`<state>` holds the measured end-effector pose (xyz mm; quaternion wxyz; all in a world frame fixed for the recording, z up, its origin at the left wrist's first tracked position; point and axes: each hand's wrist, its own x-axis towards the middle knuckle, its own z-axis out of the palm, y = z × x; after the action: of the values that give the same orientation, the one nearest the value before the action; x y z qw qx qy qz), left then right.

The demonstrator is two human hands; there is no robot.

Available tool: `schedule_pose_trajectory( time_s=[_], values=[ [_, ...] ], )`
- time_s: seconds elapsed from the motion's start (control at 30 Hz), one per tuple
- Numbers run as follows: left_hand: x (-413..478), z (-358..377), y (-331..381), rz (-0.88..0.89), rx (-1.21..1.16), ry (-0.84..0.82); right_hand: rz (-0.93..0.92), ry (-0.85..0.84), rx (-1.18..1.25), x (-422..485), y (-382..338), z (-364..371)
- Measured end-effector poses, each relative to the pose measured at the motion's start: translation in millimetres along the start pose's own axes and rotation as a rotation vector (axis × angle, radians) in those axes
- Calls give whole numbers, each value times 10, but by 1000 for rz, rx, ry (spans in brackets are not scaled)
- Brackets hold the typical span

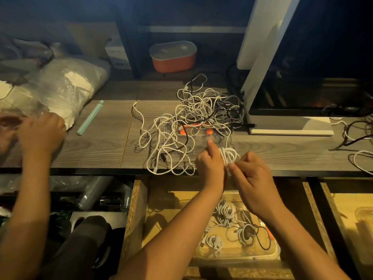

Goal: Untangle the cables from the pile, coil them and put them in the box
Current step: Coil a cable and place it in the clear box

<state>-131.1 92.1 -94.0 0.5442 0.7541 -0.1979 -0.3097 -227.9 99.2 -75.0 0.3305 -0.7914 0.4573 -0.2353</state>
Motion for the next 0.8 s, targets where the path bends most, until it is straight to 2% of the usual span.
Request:
schedule_pose_trajectory(
  time_s=[0.13, 0.3, 0.37, 0.47, 0.53, 0.63, 0.8],
  values=[
    [12, 40, -27, -69, 8, -16, 76, 25, -90, 6, -61, 15],
    [-28, 71, -81, 21, 31, -6, 157, 0, -110, 23, -99, -23],
    [-18, 80, -124, 120, 4, 19, 173, -58, -97, 34, -124, -72],
    [-6, 94, -225, 385, -21, 63, 253, -134, -3, 76, -114, -143],
    [19, 80, -273, 493, -13, 77, 293, -88, 139, 85, -97, -160],
    [46, 39, -282, 510, -35, 96, 325, 4, 316, 50, -136, -132],
    [52, 35, -209, 514, -87, 84, 186, 270, 231, -19, -148, 7]
  ],
)
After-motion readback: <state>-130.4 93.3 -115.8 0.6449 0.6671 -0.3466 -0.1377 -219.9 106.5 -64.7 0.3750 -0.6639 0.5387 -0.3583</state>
